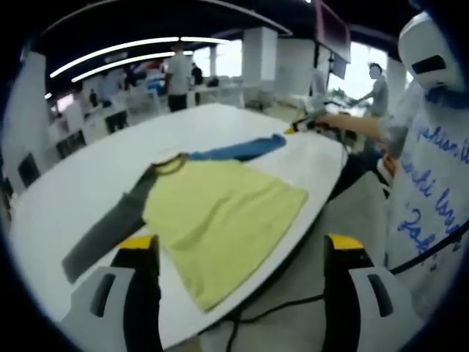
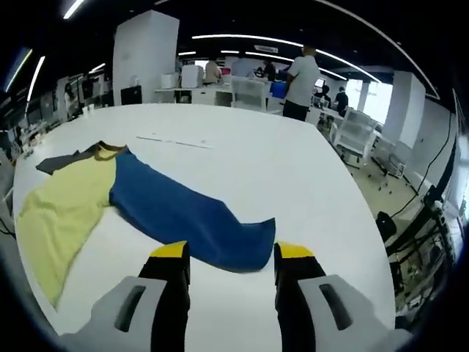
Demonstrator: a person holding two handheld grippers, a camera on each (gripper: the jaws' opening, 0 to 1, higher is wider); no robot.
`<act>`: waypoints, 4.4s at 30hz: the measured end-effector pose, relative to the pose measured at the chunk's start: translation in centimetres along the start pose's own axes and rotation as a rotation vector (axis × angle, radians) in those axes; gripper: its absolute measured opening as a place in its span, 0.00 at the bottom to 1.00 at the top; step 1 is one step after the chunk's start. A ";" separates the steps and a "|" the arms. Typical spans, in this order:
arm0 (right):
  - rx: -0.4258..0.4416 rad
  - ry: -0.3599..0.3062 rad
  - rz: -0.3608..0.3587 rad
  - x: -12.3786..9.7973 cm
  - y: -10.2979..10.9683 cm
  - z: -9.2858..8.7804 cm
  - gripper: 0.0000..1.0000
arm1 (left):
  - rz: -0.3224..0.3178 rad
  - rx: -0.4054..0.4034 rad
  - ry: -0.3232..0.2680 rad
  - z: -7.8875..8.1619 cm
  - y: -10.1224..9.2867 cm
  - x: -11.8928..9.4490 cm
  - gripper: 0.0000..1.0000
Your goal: Fold the garment on the visible template until the final outline fits inside the template.
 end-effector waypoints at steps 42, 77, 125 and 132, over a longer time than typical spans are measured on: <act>0.091 0.092 -0.087 5.4 -4.5 -4.3 0.26 | 0.018 -0.029 0.072 -0.5 0.1 0.3 0.98; 0.150 0.122 -0.086 6.5 -4.5 -5.7 0.15 | 0.040 -0.044 0.103 -1.0 0.3 0.1 0.96; 0.068 0.129 -0.102 5.9 -4.0 -4.1 0.03 | 0.058 -0.050 0.064 -0.6 0.9 -0.8 0.93; 0.055 0.120 -0.102 5.4 -3.9 -3.3 0.03 | 0.063 -0.050 0.068 -0.7 0.8 -1.2 0.93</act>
Point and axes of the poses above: the point that each gripper's makers call its tool centre point, and the gripper's own axes: x roughly forward along the fingers, y roughly to its left, z roughly out of its top, the point moved 1 cm from there along -x, roughly backward along the fingers, and after that the axes turned 4 degrees about -y, right-handed, at the moved point
